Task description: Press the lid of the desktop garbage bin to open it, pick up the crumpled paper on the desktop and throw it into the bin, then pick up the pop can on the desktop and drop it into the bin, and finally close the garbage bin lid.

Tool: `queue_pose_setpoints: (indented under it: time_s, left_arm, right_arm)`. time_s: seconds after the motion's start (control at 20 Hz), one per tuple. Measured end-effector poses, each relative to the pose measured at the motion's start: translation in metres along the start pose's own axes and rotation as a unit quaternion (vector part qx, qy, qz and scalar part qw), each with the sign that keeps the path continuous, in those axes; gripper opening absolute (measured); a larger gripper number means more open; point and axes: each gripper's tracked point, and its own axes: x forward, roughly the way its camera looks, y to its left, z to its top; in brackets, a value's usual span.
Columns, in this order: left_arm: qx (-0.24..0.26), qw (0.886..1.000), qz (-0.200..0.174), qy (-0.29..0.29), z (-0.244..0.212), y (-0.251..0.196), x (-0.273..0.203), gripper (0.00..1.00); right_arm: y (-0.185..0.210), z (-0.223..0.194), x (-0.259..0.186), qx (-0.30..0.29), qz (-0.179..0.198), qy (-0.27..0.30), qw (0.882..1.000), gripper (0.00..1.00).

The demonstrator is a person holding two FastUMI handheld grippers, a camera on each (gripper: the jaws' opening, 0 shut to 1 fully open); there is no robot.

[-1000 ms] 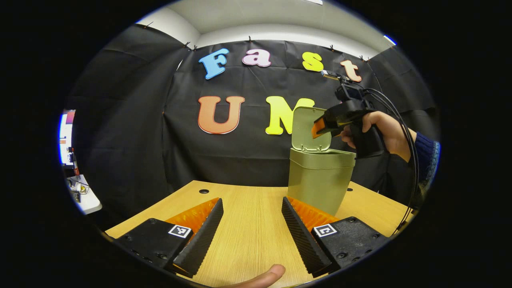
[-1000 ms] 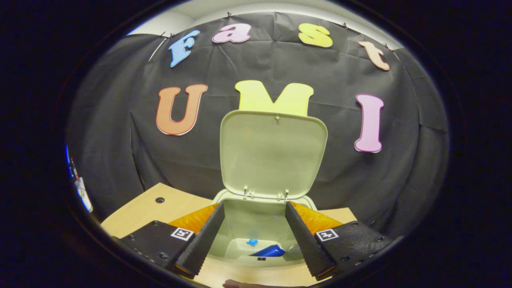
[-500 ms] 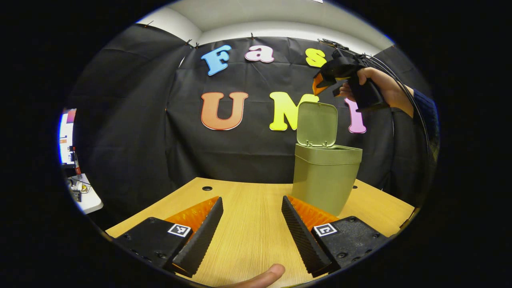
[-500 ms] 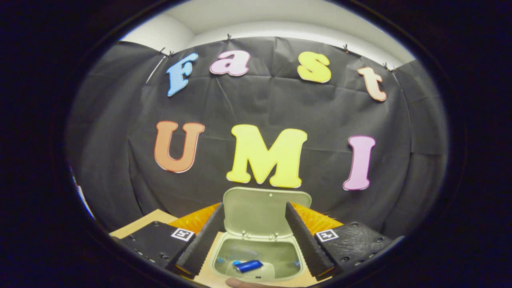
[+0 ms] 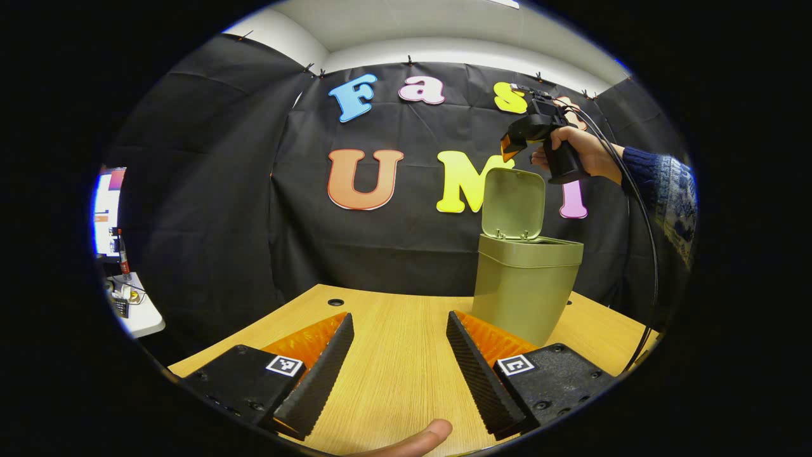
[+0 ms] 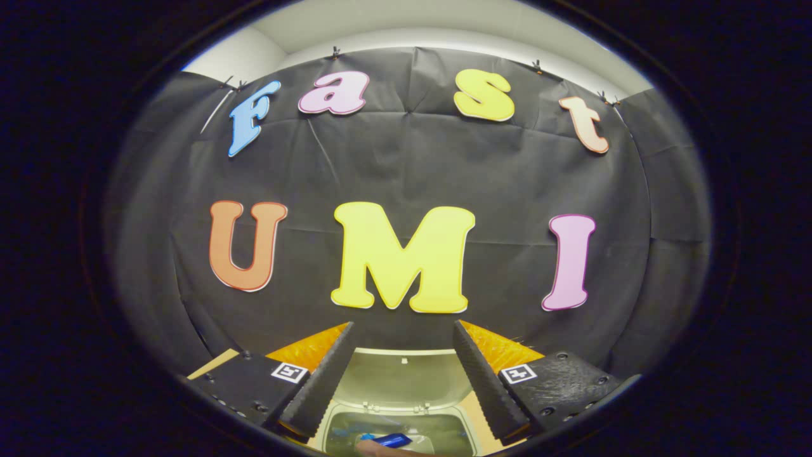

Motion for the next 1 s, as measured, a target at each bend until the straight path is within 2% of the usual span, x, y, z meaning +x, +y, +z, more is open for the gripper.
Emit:
queue_pose_setpoints:
  time_s: [0.05, 0.2, 0.3, 0.35, 0.4, 0.55, 0.65, 0.8, 0.85, 0.9, 1.0]
  left_arm:
    - [-0.003, 1.000, 0.001, 0.004, -0.002, 0.000, 0.002, 0.95]
    - [0.002, 1.000, -0.006, 0.012, -0.007, -0.007, 0.003, 0.96]
    - [0.011, 1.000, -0.009, -0.002, -0.001, -0.008, 0.001, 0.95]
    - [0.011, 1.000, -0.006, -0.005, 0.001, -0.007, 0.001, 1.00]
    - [0.008, 1.000, -0.005, -0.006, 0.002, -0.007, 0.000, 0.95]
    - [0.006, 1.000, -0.007, -0.008, 0.008, -0.012, -0.007, 0.95]
    - [0.015, 1.000, 0.007, -0.019, 0.017, -0.007, -0.014, 0.95]
    - [-0.005, 0.999, -0.007, -0.034, 0.024, -0.014, -0.019, 0.95]
    - [-0.009, 0.999, -0.016, -0.035, 0.024, -0.018, -0.019, 0.95]
    - [-0.010, 0.999, -0.020, -0.034, 0.023, -0.020, -0.018, 0.95]
    - [-0.007, 1.000, -0.013, -0.026, 0.017, -0.017, -0.014, 0.95]
  right_arm:
    - [-0.001, -0.007, 0.004, -0.001, 0.000, 0.009, 1.000, 0.94]
    - [-0.001, -0.011, -0.005, 0.002, 0.017, 0.011, 1.000, 0.95]
    - [0.000, -0.015, -0.021, -0.002, 0.030, 0.014, 0.999, 0.95]
    - [-0.001, -0.018, -0.032, -0.004, 0.035, 0.011, 0.999, 0.95]
    - [0.001, -0.023, -0.042, -0.003, 0.045, 0.005, 0.999, 0.94]
    - [0.001, -0.047, -0.071, 0.005, 0.060, 0.001, 0.998, 0.93]
    - [0.001, -0.063, -0.090, 0.000, 0.061, 0.006, 0.998, 0.93]
    - [0.016, -0.089, -0.119, -0.006, 0.102, 0.025, 0.994, 0.93]
    - [0.010, -0.095, -0.124, -0.012, 0.098, 0.027, 0.995, 0.93]
    - [0.006, -0.097, -0.127, -0.024, 0.091, 0.023, 0.995, 0.97]
    - [-0.006, -0.082, -0.123, -0.020, 0.068, 0.002, 0.997, 0.95]
